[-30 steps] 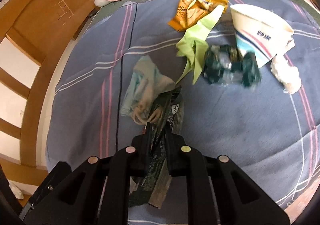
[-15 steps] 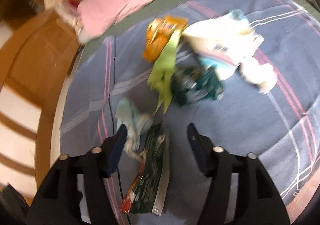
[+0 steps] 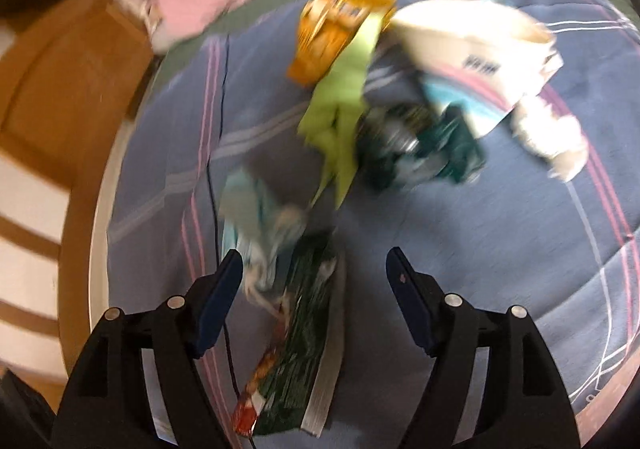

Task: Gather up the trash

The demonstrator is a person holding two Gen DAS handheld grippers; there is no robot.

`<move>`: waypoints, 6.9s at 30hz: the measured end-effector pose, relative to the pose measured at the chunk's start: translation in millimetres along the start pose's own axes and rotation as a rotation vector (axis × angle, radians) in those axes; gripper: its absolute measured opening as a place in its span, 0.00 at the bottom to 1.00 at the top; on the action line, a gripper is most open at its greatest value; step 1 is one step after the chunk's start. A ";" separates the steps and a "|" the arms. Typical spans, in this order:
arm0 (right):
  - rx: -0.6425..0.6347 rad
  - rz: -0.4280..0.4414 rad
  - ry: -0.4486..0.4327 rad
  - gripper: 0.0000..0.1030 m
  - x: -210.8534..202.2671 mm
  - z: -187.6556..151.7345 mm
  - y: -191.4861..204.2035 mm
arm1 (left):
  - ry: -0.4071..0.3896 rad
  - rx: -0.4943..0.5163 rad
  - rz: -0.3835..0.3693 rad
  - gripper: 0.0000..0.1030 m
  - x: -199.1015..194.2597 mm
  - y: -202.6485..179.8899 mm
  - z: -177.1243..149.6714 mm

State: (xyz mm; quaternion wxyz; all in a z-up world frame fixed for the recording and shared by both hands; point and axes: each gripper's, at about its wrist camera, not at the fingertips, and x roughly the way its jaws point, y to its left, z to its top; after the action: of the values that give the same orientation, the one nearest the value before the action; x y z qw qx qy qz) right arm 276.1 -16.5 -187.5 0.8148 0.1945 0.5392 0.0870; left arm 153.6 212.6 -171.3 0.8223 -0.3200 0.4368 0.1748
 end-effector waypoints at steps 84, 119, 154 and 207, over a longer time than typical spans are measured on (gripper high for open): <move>0.318 -0.022 -0.219 0.16 -58.3 -13.7 -91.1 | -0.025 0.447 -0.112 0.27 35.6 -100.0 -47.1; 0.312 -0.018 -0.201 0.16 -54.0 -14.5 -92.7 | -0.122 0.468 -0.140 0.27 -3.0 -93.4 -45.9; 0.350 -0.416 -0.170 0.68 -285.9 -132.9 -301.0 | 0.205 0.912 -0.813 0.28 -77.5 -198.6 -195.8; -0.022 0.127 -0.246 0.05 -84.3 -5.8 -16.0 | -0.050 -0.055 -0.052 0.94 1.7 -8.7 43.2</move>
State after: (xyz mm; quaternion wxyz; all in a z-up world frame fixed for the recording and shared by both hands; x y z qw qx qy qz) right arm 235.7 -59.4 -124.9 0.8697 0.2284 0.4209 0.1200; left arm 185.7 235.5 -151.6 0.8281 -0.3492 0.4029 0.1730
